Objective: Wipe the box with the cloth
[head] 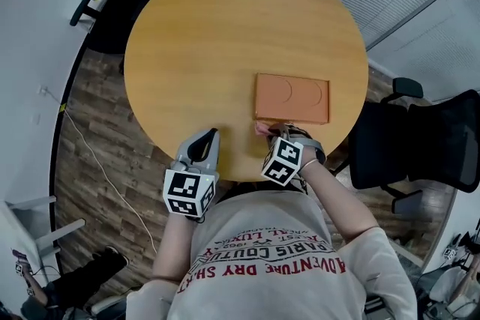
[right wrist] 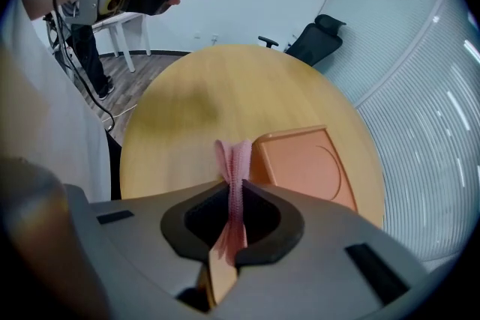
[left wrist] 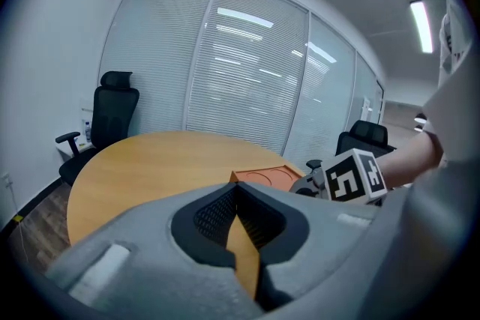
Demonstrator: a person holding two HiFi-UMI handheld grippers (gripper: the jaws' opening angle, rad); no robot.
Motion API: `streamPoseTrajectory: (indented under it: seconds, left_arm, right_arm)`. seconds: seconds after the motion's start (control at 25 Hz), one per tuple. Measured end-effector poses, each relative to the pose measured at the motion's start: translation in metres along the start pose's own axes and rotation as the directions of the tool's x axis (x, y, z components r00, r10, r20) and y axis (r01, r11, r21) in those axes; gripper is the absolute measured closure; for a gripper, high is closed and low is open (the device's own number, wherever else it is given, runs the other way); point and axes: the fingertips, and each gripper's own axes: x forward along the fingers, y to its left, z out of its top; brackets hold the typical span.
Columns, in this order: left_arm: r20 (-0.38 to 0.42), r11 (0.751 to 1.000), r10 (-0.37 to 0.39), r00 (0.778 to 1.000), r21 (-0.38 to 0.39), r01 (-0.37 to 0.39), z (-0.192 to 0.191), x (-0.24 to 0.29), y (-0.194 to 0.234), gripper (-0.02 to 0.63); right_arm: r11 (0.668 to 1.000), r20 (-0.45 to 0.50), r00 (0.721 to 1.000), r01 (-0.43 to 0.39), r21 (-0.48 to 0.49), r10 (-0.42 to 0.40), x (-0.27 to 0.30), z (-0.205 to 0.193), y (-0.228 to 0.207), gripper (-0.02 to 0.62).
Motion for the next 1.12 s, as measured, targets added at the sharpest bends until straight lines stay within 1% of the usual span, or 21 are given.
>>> streamPoseTrajectory:
  seconds: [0.12, 0.2, 0.32, 0.44, 0.6, 0.76, 0.92, 1.0, 1.12]
  left_arm:
    - [-0.006, 1.000, -0.022, 1.000, 0.018, 0.022, -0.003, -0.005, -0.005, 0.597]
    - [-0.005, 0.999, -0.034, 0.999, 0.028, 0.034, -0.001, -0.005, -0.011, 0.597]
    - [0.004, 0.998, -0.046, 0.999, 0.033, 0.045, 0.006, 0.000, -0.014, 0.597]
    - [0.011, 0.999, -0.047, 0.999, 0.022, 0.046, 0.012, 0.008, -0.016, 0.597]
    - [0.023, 0.999, -0.040, 0.999, 0.015, 0.039, 0.024, 0.025, -0.029, 0.597]
    - [0.019, 1.000, -0.013, 1.000, -0.005, 0.014, 0.028, 0.041, -0.032, 0.597]
    - [0.005, 0.999, 0.026, 1.000, -0.028, -0.026, 0.029, 0.052, -0.030, 0.597]
    - [-0.001, 0.998, 0.046, 0.999, -0.043, -0.046, 0.029, 0.057, -0.028, 0.597]
    - [-0.012, 0.996, 0.067, 0.998, -0.054, -0.068, 0.030, 0.063, -0.024, 0.597]
  right_arm:
    - [0.999, -0.001, 1.000, 0.023, 0.045, -0.023, -0.009, -0.010, 0.006, 0.565]
    - [0.996, 0.008, 0.998, 0.055, 0.073, -0.056, -0.019, -0.017, -0.002, 0.565]
    - [0.988, 0.024, 0.993, 0.115, 0.106, -0.118, -0.035, -0.019, -0.028, 0.565]
    - [0.981, 0.022, 0.986, 0.163, 0.106, -0.167, -0.043, -0.023, -0.058, 0.565]
    - [0.973, 0.016, 0.976, 0.217, 0.075, -0.218, -0.045, -0.038, -0.098, 0.565]
    - [0.968, 0.039, 0.967, 0.251, 0.033, -0.252, -0.035, -0.042, -0.131, 0.561]
    - [0.956, 0.039, 0.958, 0.287, -0.063, -0.285, -0.020, -0.044, -0.159, 0.561]
    - [0.950, 0.030, 0.956, 0.292, -0.108, -0.290, -0.010, -0.046, -0.168, 0.561]
    - [0.953, 0.026, 0.961, 0.276, -0.124, -0.275, 0.004, -0.047, -0.174, 0.561]
